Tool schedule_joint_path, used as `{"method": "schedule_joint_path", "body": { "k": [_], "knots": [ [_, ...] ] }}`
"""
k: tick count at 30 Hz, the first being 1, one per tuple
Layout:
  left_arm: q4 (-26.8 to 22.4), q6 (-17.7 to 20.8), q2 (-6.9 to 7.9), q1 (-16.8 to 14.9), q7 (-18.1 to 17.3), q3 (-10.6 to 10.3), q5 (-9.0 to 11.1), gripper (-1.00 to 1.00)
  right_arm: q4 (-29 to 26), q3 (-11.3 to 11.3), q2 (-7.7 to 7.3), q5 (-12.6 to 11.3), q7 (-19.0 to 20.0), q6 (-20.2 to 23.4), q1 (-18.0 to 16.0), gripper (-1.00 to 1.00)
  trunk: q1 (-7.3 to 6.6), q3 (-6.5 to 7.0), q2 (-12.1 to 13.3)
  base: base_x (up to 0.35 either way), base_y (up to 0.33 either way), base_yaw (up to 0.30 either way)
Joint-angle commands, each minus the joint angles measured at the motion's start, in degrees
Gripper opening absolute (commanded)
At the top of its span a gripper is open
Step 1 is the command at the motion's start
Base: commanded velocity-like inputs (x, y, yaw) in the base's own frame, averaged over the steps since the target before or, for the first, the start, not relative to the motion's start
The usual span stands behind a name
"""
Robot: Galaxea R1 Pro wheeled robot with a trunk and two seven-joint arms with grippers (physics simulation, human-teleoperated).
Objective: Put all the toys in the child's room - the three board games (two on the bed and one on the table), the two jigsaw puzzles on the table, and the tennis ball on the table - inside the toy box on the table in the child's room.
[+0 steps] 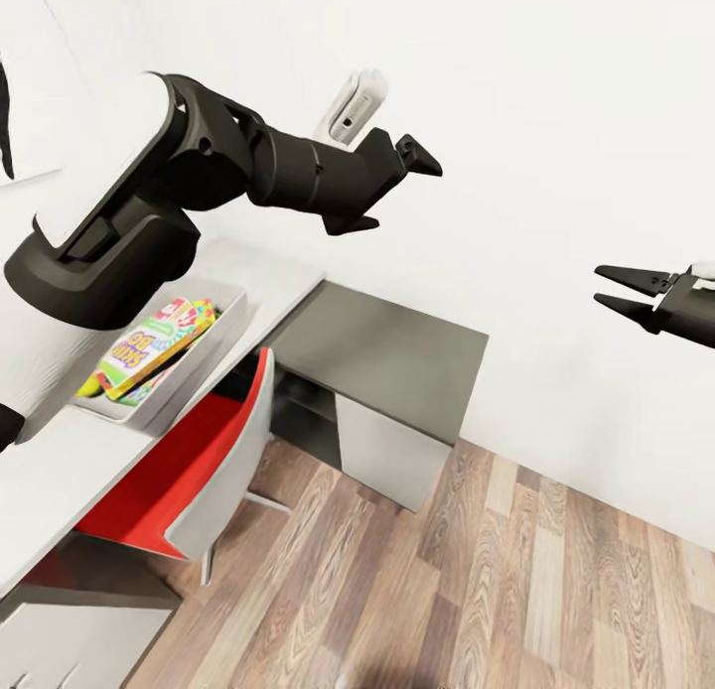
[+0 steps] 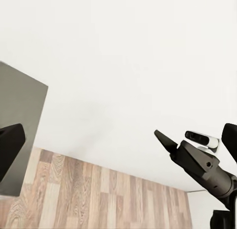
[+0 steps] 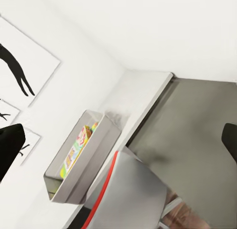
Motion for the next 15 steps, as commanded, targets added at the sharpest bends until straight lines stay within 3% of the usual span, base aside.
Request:
{"method": "schedule_joint_path", "body": {
  "k": [1,15],
  "knots": [
    [0.0,0.1,0.04,-0.1,0.2,-0.1,0.2,1.00,0.0,0.0,0.00,0.6,0.5,0.2,0.0,1.00,0.02,0.00,-0.1,-0.111,0.153,0.000],
    [-0.1,0.1,0.03,-0.1,0.2,-0.4,0.2,1.00,0.1,0.0,-0.05,0.6,0.5,0.3,0.0,1.00,0.02,1.29,-0.1,-0.038,0.052,-0.004]
  ]
}}
